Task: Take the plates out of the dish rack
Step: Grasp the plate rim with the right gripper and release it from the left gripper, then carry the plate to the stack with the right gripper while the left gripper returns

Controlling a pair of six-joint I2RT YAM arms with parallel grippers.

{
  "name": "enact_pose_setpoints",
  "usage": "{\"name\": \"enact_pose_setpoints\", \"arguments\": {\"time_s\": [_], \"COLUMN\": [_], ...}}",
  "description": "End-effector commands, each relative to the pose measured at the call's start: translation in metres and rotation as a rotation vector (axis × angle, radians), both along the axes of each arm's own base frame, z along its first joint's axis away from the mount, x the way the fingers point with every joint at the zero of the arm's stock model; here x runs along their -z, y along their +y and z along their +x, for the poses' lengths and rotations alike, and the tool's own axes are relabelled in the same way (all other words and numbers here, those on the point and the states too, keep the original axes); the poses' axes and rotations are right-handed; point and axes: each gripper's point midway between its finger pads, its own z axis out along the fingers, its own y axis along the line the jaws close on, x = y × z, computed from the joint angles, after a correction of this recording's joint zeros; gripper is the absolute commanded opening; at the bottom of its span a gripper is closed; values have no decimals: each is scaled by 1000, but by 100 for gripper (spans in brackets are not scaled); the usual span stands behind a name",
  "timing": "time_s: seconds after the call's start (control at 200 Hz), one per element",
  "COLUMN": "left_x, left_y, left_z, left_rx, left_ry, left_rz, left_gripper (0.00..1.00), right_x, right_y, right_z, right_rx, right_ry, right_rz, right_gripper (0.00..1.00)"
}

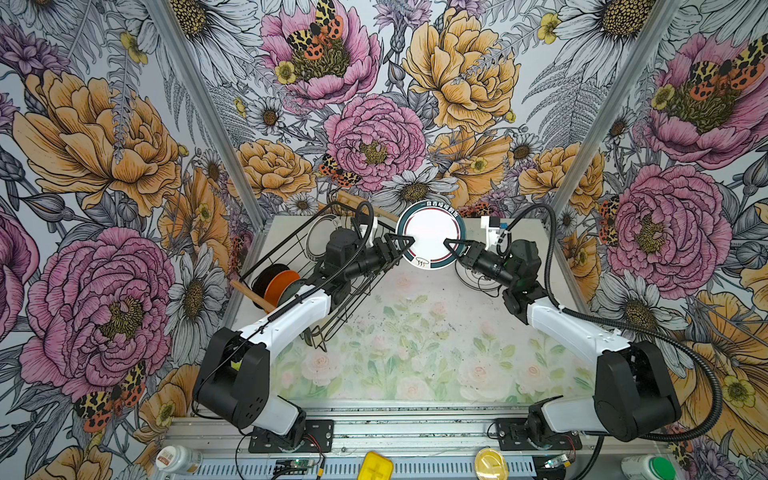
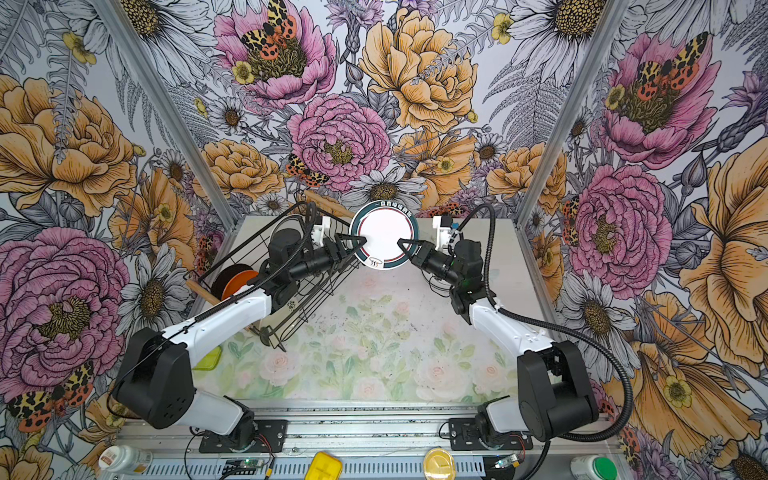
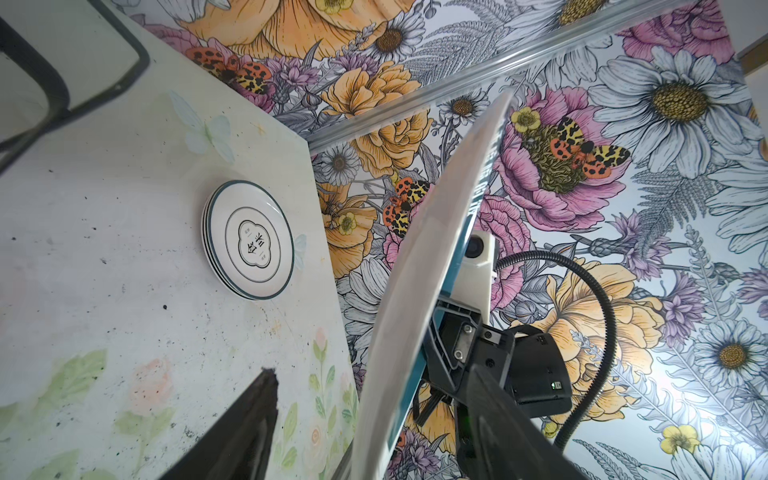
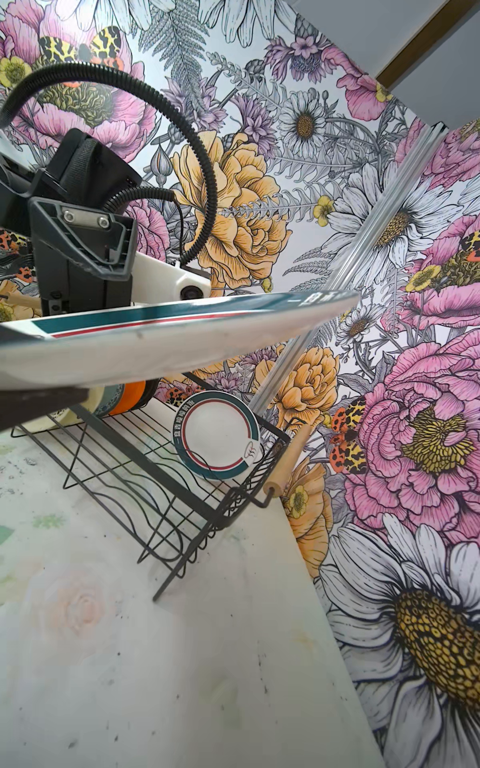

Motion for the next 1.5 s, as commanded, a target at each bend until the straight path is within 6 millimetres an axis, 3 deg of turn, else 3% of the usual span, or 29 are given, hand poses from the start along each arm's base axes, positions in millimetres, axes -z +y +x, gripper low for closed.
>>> {"name": "enact_pose_setpoints", "arguments": {"time_s": [0.0, 0.14, 0.18, 0.315, 0.48, 0.67, 0.901, 1.046, 1.186, 1.496], "left_x": [-9, -14, -15, -12, -4, 12, 34, 31, 21, 16], "left_y": [26, 66, 78, 117, 154, 192, 201, 207, 204, 191], "left_z": [-8, -7, -6, -2, 1, 10, 22, 28, 30, 31], "left_rx": [-11, -95, -118, -214, -330, -505, -556, -656, -706, -829], "left_ry": [-40, -53, -54, -45, -75, -75, -49, -46, -91, -140], "left_rz": [32, 97, 115, 175, 391, 608, 796, 905, 1014, 1163], "left_gripper": [75, 88, 98, 99, 99, 99, 99, 99, 99, 99], "right_x": [-55, -85, -91, -101, -89, -29, 55, 97, 124, 157], "right_y": [-13, -42, -52, -90, -152, -197, -209, -214, -214, -211], "right_z": [-13, -15, -16, -13, -3, 14, 22, 21, 23, 34], "right_rx": [36, 169, 215, 391, 705, 840, 833, 835, 815, 772], "right_ry": [-176, -274, -297, -351, -286, -52, 202, 331, 402, 476], "right_rz": [-182, -429, -477, -599, -749, -703, -622, -579, -535, -446], "right_gripper": [0, 0, 0, 0, 0, 0, 0, 0, 0, 0]}}
